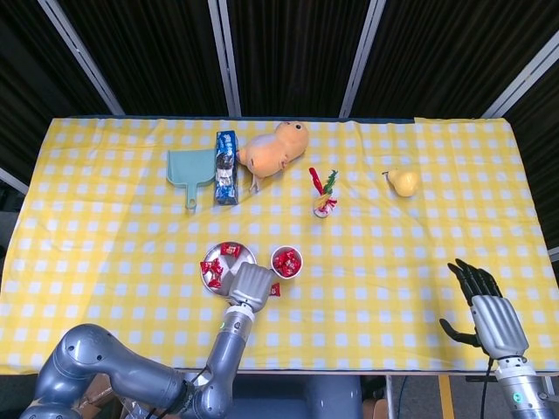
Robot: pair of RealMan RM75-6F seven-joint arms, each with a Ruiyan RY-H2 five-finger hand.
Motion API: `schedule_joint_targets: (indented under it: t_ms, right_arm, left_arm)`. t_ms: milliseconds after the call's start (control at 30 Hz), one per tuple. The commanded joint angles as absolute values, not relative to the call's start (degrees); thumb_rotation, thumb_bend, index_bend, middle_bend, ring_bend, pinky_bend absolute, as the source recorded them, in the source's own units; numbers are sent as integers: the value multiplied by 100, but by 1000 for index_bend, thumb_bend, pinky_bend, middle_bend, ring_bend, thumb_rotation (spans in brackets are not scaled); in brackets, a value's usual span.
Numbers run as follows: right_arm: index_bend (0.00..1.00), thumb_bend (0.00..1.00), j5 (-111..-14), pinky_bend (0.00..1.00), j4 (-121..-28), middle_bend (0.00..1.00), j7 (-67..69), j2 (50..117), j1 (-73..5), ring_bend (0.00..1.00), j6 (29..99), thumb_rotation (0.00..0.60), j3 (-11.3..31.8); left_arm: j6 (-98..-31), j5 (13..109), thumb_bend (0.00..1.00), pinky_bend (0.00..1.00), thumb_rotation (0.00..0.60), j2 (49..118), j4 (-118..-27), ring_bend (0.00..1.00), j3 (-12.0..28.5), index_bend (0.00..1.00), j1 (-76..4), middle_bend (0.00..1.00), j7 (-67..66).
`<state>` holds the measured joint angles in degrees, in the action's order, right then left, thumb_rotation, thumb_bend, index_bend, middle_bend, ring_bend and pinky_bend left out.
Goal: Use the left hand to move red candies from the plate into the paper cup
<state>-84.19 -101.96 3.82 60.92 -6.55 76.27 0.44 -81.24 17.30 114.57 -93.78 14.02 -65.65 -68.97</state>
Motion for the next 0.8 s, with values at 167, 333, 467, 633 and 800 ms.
schedule_joint_targets:
  t_ms: [167,333,467,633,800]
  right_arm:
    - [0,342,-8426,0,-10202,0,388,6081,-658,0,7614,600,36]
    - [0,341,-8426,0,-10207,0,392,6075,-659,0,7611,600,35]
    - [0,341,-8427,0,-10205,0,389,6077,-661,0,7606,600,33]
    - [0,341,-8434,0,-10207,0,382,6078,-658,0,7611,600,30]
    - [0,341,-8440,0,-10207,0,374,6081,-656,0,7619,600,28]
  left_arm:
    - [-8099,1767,355,1000,600,11532,-9308,1000,1426,405,-6524,1000,-6967]
    - [-8074,1790,364,1000,600,11590,-9238,1000,1441,411,-6499,1000,-7009]
    - [-8047,1830,407,1000,600,11638,-9197,1000,1450,427,-6453,1000,-7019]
    - [-8041,1853,421,1000,600,11670,-9182,1000,1453,437,-6395,1000,-7051]
    - [-8045,1896,430,1000,600,11684,-9184,1000,1455,450,-6344,1000,-7085]
